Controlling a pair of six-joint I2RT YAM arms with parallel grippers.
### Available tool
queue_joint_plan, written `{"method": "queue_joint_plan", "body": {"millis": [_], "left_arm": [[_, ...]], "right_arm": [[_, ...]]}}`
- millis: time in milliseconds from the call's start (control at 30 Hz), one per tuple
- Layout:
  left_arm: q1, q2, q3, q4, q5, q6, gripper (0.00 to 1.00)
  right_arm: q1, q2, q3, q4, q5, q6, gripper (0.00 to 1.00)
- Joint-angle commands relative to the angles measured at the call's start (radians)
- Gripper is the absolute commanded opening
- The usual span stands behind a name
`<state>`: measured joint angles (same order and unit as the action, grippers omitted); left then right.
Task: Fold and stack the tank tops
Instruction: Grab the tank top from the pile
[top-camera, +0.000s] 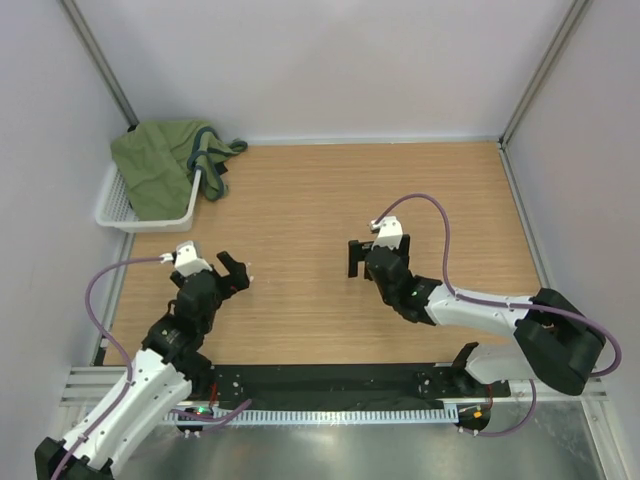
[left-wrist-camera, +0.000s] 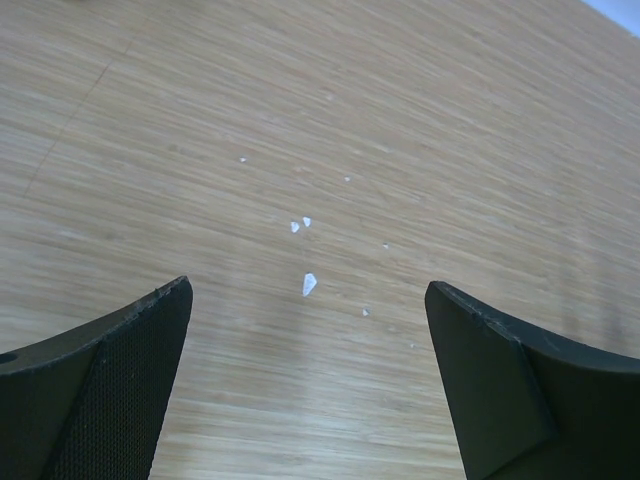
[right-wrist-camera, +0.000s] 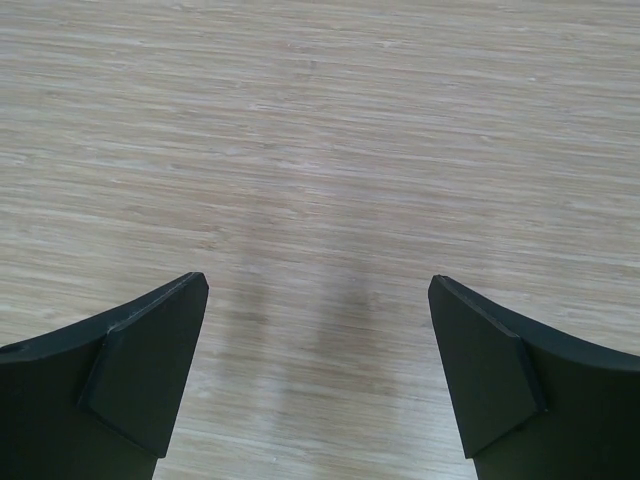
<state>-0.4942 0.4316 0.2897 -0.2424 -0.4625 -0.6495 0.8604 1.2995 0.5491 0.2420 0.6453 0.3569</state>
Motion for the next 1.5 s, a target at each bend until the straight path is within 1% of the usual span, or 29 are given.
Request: {"method": "queue_joint_plan", "body": {"millis": [0, 67, 100, 133, 167, 267, 300, 333, 367, 400, 433, 467, 500, 567, 600, 667, 700, 800, 867, 1000, 1067, 1167, 1200, 1267, 1300, 1367, 1400, 1433, 1467], "left_arm": [[0.006, 0.077, 0.113, -0.047, -0.091, -0.074, 1.00], [0.006, 0.171, 0.188, -0.076, -0.157, -0.137, 1.00], [0.014, 0.205, 0.277, -0.104, -0.188, -0.145, 1.00], [0.025, 0.249, 0.323, -0.109, -0.200, -0.147, 1.00], [0.040, 0.331, 0.371, -0.121, -0.211, -0.151, 1.00], [0.138, 0.473, 0.598, -0.172, -0.171, -0.191, 1.00], [0.195, 0.572, 0.650, -0.182, -0.124, -0.208, 1.00], [0.224, 0.620, 0.701, -0.196, -0.096, -0.216, 0.99], [0.250, 0.678, 0.823, -0.210, -0.073, -0.216, 1.00], [0.293, 0.775, 0.882, -0.240, -0.042, -0.208, 1.00], [0.311, 0.830, 0.951, -0.265, -0.044, -0.191, 0.99], [0.328, 0.876, 1.065, -0.290, -0.050, -0.181, 1.00], [0.362, 0.959, 1.119, -0.322, -0.063, -0.165, 1.00], [0.393, 1.021, 1.218, -0.324, -0.076, -0.136, 1.00], [0.435, 1.079, 1.239, -0.321, -0.062, -0.137, 0.98], [0.485, 1.130, 1.278, -0.293, -0.015, -0.156, 0.96], [0.538, 1.153, 1.284, -0.285, 0.002, -0.168, 0.95], [0.603, 1.246, 1.296, -0.244, 0.039, -0.222, 0.95], [0.626, 1.337, 1.309, -0.229, 0.041, -0.231, 0.95], [0.683, 1.525, 1.411, -0.265, 0.064, -0.236, 0.95], [0.701, 1.631, 1.493, -0.285, 0.100, -0.237, 0.92], [0.707, 1.710, 1.589, -0.281, 0.128, -0.230, 0.85], [0.707, 1.751, 1.617, -0.276, 0.145, -0.217, 0.79], [0.709, 1.785, 1.695, -0.278, 0.154, -0.190, 0.73], [0.712, 1.820, 1.724, -0.281, 0.186, -0.179, 0.54], [0.723, 1.848, 1.825, -0.342, 0.223, -0.174, 0.31], [0.723, 1.849, 1.838, -0.348, 0.237, -0.168, 0.08], [0.720, 1.833, 1.839, -0.348, 0.263, -0.161, 0.00], [0.712, 1.816, 1.818, -0.344, 0.262, -0.159, 0.00]], "right_arm": [[-0.003, -0.034, -0.017, 0.097, -0.013, -0.005, 1.00], [-0.003, -0.040, -0.032, 0.109, -0.012, -0.010, 0.98], [-0.003, -0.049, -0.034, 0.108, 0.002, -0.018, 0.98], [-0.003, -0.055, -0.037, 0.103, 0.010, -0.015, 0.97], [-0.004, -0.062, -0.041, 0.102, 0.019, -0.015, 0.97], [-0.006, -0.081, -0.055, 0.114, 0.022, -0.009, 0.96], [-0.006, -0.082, -0.058, 0.117, 0.019, -0.006, 0.96], [-0.008, -0.082, -0.063, 0.118, 0.013, -0.004, 0.95], [-0.006, -0.080, -0.063, 0.117, 0.008, -0.004, 0.95], [-0.006, -0.078, -0.061, 0.111, 0.005, -0.001, 0.95], [-0.006, -0.080, -0.058, 0.105, 0.004, 0.002, 0.95], [-0.006, -0.080, -0.057, 0.094, 0.005, 0.004, 0.95], [-0.006, -0.083, -0.058, 0.092, 0.005, 0.008, 0.95], [-0.008, -0.091, -0.061, 0.097, 0.001, 0.011, 0.95], [-0.008, -0.089, -0.064, 0.103, -0.004, 0.013, 0.95], [-0.008, -0.085, -0.063, 0.106, -0.012, 0.016, 0.95], [-0.008, -0.083, -0.064, 0.106, -0.013, 0.016, 0.95], [-0.008, -0.078, -0.063, 0.106, -0.018, 0.020, 0.95], [-0.008, -0.075, -0.061, 0.114, -0.022, 0.020, 0.95], [-0.011, -0.075, -0.058, 0.112, -0.013, 0.016, 0.95], [-0.009, -0.083, -0.064, 0.117, -0.009, 0.014, 0.95], [-0.011, -0.095, -0.075, 0.126, -0.012, 0.010, 0.95], [-0.011, -0.095, -0.075, 0.128, -0.009, 0.010, 0.95], [-0.012, -0.101, -0.078, 0.131, -0.004, 0.007, 0.95], [-0.012, -0.101, -0.080, 0.131, -0.006, 0.004, 0.95], [-0.014, -0.098, -0.077, 0.132, -0.009, 0.004, 0.95], [-0.014, -0.095, -0.077, 0.132, -0.010, 0.004, 0.95], [-0.015, -0.092, -0.072, 0.132, -0.013, 0.002, 0.95], [-0.014, -0.085, -0.069, 0.131, -0.016, 0.002, 0.95]]}}
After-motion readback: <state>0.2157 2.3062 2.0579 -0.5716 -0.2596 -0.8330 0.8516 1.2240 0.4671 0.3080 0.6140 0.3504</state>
